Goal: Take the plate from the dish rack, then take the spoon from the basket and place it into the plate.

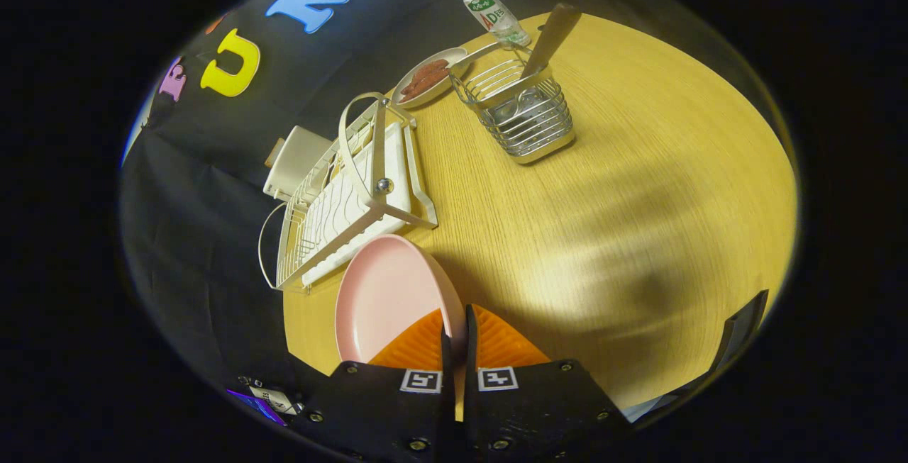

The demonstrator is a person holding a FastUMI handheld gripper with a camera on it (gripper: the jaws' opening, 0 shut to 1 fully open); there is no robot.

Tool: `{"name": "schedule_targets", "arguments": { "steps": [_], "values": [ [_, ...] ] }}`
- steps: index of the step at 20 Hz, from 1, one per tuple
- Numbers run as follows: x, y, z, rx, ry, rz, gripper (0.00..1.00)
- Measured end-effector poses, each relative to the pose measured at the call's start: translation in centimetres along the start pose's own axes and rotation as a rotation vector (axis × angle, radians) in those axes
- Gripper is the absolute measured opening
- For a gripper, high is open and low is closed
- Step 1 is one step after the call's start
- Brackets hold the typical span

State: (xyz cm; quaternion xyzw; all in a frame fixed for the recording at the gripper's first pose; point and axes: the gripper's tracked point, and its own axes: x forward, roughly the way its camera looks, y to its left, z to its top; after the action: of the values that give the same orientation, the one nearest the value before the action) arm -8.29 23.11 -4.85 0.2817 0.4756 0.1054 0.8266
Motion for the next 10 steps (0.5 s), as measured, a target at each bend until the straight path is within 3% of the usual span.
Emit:
{"name": "schedule_targets", "arguments": {
  "steps": [7,8,9,10],
  "values": [
    [0.5,0.4,-0.1,-0.050,-0.008,0.000,0.14],
    [-0.3,0.2,0.6,-0.081,-0.042,-0.011,0.19],
    [-1.1,0.1,1.5,-0.131,-0.088,-0.023,0.36],
    [-2.3,0.0,2.3,-0.180,-0.129,-0.039,0.44]
  ]
}}
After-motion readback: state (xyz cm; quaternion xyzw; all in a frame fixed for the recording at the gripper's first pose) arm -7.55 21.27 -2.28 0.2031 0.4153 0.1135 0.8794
